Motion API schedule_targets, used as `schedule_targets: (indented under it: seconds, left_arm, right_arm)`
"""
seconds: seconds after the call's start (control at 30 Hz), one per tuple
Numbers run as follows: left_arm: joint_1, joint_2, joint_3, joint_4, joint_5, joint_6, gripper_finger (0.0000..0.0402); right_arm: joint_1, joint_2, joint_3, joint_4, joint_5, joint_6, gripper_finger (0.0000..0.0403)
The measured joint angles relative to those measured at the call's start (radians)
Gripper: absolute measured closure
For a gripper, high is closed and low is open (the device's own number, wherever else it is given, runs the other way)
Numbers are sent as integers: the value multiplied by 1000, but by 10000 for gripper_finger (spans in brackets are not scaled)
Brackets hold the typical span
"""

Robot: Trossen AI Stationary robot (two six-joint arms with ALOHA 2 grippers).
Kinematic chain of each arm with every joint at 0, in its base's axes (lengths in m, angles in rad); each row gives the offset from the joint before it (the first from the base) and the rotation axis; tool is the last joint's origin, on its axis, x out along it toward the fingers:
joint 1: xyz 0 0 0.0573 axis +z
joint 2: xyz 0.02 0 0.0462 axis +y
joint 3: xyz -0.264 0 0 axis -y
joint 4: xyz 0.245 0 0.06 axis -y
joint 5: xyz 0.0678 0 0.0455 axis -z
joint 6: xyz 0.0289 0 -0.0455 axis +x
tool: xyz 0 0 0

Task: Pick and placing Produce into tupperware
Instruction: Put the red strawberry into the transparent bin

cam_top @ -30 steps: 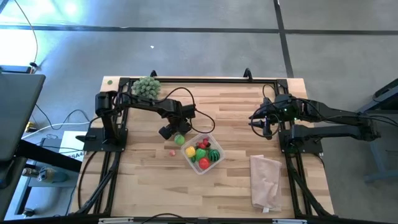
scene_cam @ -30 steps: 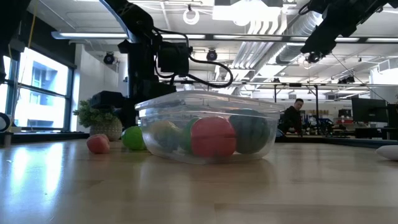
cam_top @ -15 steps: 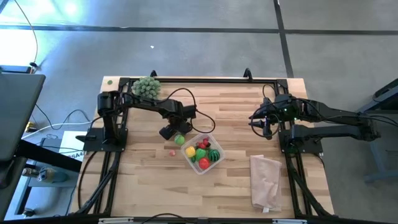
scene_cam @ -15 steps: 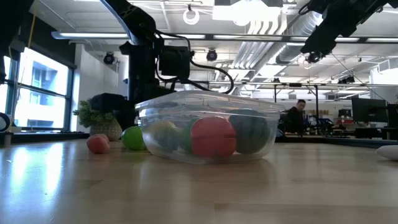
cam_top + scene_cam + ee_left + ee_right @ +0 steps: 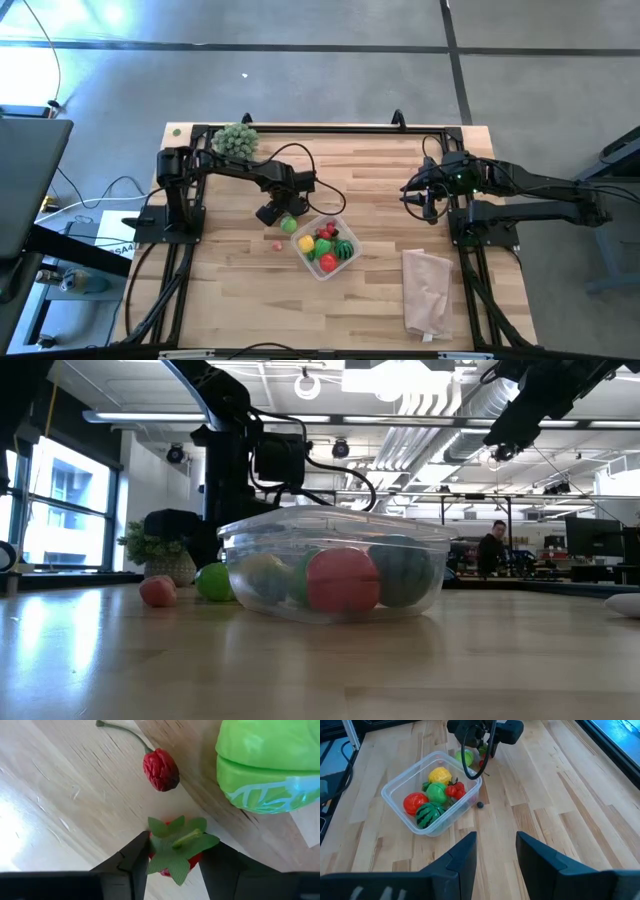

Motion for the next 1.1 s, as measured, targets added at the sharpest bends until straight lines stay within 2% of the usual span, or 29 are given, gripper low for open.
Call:
schedule_targets:
  seconds: [0.27, 0.57, 0.73, 0.87, 1.1]
  left_arm:
    - [0, 5, 26, -21, -6, -44, 257]
    - [2, 9, 174, -175, -88, -120, 260]
    - [1, 7, 271, -261, -87, -175, 258]
    - [1, 6, 364, -307, 19, -239, 257]
    - [-14, 4, 539, -321, 312, -340, 257]
  right_arm:
    - [0, 0, 0, 0, 0, 0, 274]
    - [0, 0, 0, 0, 0, 0, 274]
    - [0, 0, 0, 0, 0, 0, 274]
    - [0, 0, 0, 0, 0, 0, 274]
    - [0, 0, 0, 0, 0, 0, 274]
